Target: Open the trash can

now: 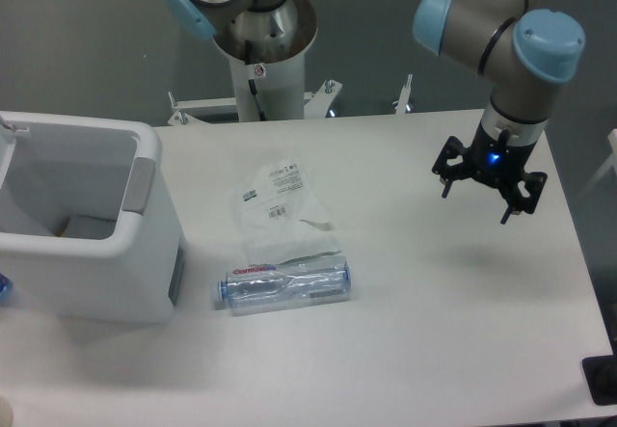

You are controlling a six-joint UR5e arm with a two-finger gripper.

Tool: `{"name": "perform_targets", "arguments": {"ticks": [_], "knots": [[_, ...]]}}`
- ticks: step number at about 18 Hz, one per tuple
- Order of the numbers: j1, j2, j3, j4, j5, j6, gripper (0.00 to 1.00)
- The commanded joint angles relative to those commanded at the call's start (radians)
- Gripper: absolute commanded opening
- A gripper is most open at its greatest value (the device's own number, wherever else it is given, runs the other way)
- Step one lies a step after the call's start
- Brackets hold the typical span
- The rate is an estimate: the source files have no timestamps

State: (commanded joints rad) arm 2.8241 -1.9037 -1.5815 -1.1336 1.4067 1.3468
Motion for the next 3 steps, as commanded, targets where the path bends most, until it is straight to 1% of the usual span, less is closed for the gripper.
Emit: {"name": "perform_targets", "arguments": {"ticks": [3], "knots": [[0.000,0.000,-0.002,-0.002,0.000,0.000,1.00]]}}
